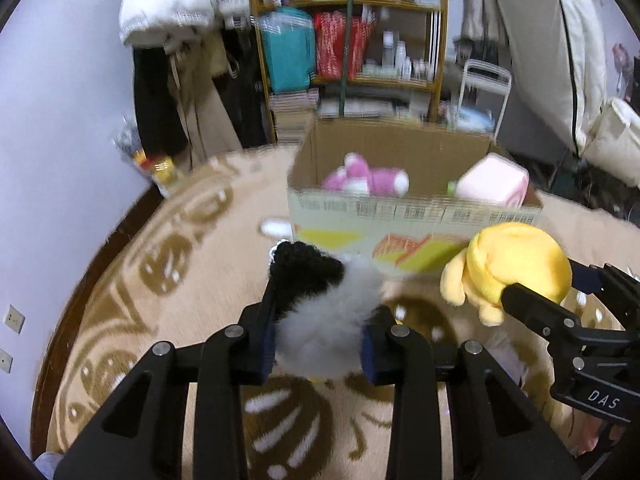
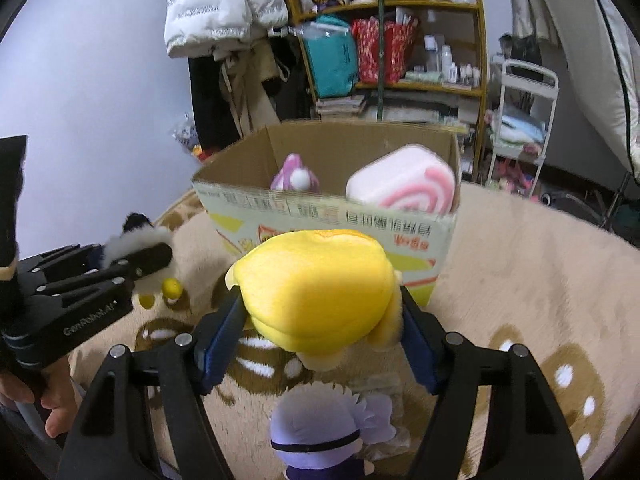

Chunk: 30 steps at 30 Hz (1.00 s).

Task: Organize soft objects
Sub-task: 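Lift fluffy plush with left tool while right tool lifts doll toward box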

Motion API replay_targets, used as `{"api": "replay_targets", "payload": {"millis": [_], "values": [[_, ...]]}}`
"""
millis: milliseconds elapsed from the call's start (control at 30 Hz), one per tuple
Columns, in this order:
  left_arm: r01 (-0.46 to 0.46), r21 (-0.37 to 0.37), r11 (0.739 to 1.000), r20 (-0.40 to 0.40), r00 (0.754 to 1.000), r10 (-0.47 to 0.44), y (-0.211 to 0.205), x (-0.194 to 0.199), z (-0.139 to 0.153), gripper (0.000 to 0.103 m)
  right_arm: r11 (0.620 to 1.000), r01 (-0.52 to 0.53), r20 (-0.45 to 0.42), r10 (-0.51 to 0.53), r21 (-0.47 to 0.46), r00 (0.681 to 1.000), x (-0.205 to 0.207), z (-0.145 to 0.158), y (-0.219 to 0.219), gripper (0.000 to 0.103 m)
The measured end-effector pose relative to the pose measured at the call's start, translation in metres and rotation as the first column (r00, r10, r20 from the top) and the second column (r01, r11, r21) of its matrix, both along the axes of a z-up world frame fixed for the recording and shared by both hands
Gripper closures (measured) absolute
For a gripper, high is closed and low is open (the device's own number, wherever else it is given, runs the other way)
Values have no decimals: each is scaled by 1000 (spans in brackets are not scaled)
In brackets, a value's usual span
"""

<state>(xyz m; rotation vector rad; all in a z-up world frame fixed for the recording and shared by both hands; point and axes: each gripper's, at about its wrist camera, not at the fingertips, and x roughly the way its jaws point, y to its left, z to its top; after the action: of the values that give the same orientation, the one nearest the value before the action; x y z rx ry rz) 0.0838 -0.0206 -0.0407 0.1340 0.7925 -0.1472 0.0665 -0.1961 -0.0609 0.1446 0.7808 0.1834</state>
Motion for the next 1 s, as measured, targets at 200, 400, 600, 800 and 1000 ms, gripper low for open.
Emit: {"api": "replay_targets", "payload": {"millis": [200, 400, 600, 800, 1000], "values": [[-8, 1, 1000, 160, 987, 8, 4, -9, 20, 71, 999, 22, 104, -19, -24, 994, -5, 27, -1, 27], [18, -2, 1000, 231, 973, -17, -3, -14, 33, 71, 999, 45, 167, -40, -29, 985, -4, 44, -8, 27], [41, -8, 999, 295, 955, -37, -9, -11, 44, 71, 997, 67, 205, -60, -25, 977, 6, 55, -16, 27], [65, -4, 998, 359, 931, -59, -19, -3, 57, 71, 996, 80, 247, -69, -36, 967, 20, 67, -21, 27], [80, 16, 997, 407, 910, -79, -29, 10, 64, 71, 995, 88, 277, -72, -47, 958, 35, 74, -25, 27]]}}
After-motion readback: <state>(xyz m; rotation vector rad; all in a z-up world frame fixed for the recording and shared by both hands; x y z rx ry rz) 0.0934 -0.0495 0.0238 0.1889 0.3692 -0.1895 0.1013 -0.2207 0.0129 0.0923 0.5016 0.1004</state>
